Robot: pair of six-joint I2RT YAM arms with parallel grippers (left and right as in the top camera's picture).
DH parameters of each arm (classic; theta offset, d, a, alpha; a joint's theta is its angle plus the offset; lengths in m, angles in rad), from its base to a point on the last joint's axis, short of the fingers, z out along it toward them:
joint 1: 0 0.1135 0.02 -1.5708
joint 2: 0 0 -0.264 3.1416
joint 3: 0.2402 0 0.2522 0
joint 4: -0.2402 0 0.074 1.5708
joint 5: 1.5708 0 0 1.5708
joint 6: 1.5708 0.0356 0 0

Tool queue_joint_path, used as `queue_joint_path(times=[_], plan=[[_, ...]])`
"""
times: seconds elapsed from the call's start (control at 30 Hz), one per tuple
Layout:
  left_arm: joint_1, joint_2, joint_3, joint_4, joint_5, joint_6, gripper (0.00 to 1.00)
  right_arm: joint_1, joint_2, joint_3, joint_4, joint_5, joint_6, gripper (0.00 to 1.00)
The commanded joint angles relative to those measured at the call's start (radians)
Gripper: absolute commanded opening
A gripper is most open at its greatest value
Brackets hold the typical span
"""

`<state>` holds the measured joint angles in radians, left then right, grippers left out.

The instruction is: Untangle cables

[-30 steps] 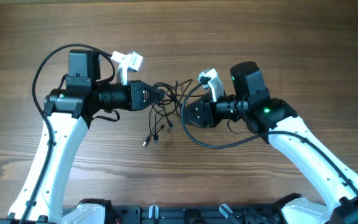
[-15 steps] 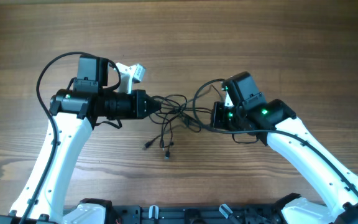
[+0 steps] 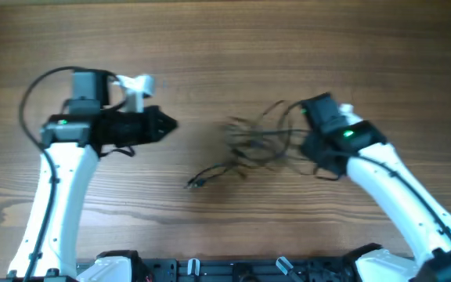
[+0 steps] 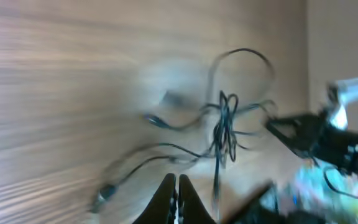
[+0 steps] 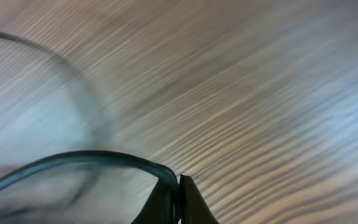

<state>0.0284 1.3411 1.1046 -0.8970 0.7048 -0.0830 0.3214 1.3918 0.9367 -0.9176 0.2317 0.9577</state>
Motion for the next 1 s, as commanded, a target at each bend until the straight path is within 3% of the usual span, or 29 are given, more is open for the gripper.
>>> queue_joint_path(times=[0.0,0.03,0.1,0.13,0.2,0.27,0.3,0.37,0.57,0.8,0.97], plan=[[0.067,-0.023,0.021,0.005,0.016,0.024,0.04,-0.103,0.012,-0.013,0.001,0.135,-0.004,0.04],[0.077,-0.023,0.021,0.008,0.025,0.024,0.04,-0.124,0.012,-0.013,0.008,0.121,-0.021,0.04],[0.089,-0.023,0.021,0.013,0.068,0.024,0.04,-0.160,0.011,-0.013,0.117,-0.053,-0.244,0.04],[0.085,-0.023,0.021,0.014,0.105,0.024,0.04,-0.162,0.011,-0.013,0.214,-0.271,-0.470,0.04],[0.058,-0.023,0.021,0.022,0.125,0.027,0.04,-0.160,0.011,-0.013,0.327,-0.782,-0.788,0.04],[0.010,-0.018,0.021,0.038,0.124,0.028,0.20,-0.148,0.011,-0.013,0.402,-1.203,-0.920,0.04],[-0.016,-0.012,0.021,0.048,0.120,0.032,0.29,-0.140,0.011,-0.013,0.438,-1.286,-0.925,0.04],[-0.053,-0.003,0.021,0.056,0.105,0.031,0.32,-0.118,0.005,-0.013,0.492,-1.341,-0.917,0.04],[-0.160,0.075,0.021,0.059,0.053,0.031,0.33,-0.054,-0.071,0.103,0.494,-1.130,-0.821,0.04],[-0.236,0.162,0.021,0.059,0.034,0.031,0.34,-0.050,-0.150,0.166,0.653,-1.222,-0.689,0.04],[-0.243,0.177,0.021,0.088,0.034,0.026,0.34,-0.050,-0.156,0.166,0.679,-1.288,-0.684,0.04]])
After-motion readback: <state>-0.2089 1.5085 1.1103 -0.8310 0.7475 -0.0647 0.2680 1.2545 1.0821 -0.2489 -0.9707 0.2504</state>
